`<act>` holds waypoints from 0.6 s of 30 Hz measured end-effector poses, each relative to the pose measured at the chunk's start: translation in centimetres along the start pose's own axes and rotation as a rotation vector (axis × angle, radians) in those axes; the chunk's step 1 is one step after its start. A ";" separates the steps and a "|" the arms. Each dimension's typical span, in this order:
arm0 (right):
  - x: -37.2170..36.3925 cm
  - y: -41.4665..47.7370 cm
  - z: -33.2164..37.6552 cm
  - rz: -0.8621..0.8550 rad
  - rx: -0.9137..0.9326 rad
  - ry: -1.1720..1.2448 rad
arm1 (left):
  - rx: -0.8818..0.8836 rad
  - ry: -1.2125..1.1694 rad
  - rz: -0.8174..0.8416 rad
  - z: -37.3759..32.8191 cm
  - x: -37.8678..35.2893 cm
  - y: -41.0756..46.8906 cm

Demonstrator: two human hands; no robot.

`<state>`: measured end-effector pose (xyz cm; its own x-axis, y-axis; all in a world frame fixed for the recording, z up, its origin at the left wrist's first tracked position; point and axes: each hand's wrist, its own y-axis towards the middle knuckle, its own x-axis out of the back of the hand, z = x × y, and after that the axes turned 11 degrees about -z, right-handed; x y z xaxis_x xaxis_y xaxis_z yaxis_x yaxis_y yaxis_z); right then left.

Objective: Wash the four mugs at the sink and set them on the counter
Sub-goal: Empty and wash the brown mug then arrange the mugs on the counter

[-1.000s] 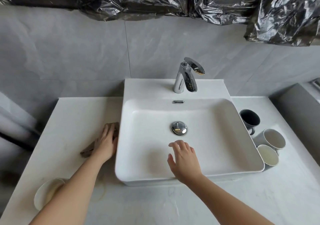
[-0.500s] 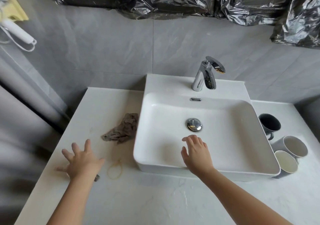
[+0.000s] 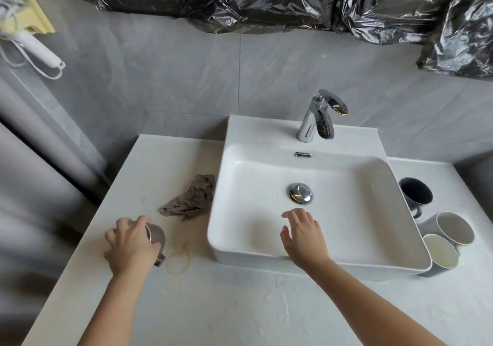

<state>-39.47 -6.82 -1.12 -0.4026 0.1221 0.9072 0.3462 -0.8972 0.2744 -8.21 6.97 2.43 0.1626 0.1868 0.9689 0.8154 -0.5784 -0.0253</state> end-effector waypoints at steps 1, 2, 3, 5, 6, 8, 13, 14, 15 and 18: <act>0.0 0.0 0.0 -0.004 0.003 0.002 | -0.029 -0.021 -0.022 -0.8 0.7 -0.1; 0.0 -0.1 0.0 -0.009 0.003 0.004 | -0.062 -0.044 -0.048 -1.7 1.5 -0.3; 0.0 -0.1 0.0 -0.015 0.001 0.004 | -0.100 -0.072 -0.078 -2.7 2.2 -0.5; 0.0 -0.2 0.0 -0.019 -0.006 0.012 | -0.179 -0.139 -0.131 -5.1 3.6 -0.9; 0.0 -0.2 0.0 -0.021 -0.005 0.022 | -0.213 -0.178 -0.146 -6.4 4.3 -1.2; 0.2 -0.1 0.0 -0.003 -0.004 0.071 | -0.275 -0.253 -0.145 -9.4 5.1 -1.7; 1.1 0.1 -0.4 0.044 -0.051 0.388 | -0.416 -0.334 -0.056 -16.4 4.2 -2.8; 1.5 0.2 -0.4 0.006 -0.065 0.482 | -0.433 -0.334 -0.030 -17.5 3.7 -2.9; 1.9 0.3 -0.2 -0.040 -0.075 0.569 | -0.445 -0.332 -0.003 -18.6 3.2 -3.1; 3.1 0.7 0.2 -0.140 -0.058 0.712 | -0.452 -0.327 0.077 -21.3 1.8 -3.3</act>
<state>-40.33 -6.96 1.99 -0.9004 -0.0510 0.4320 0.2139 -0.9167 0.3375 -22.44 -7.66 9.47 0.4347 0.3253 0.8398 0.4867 -0.8694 0.0849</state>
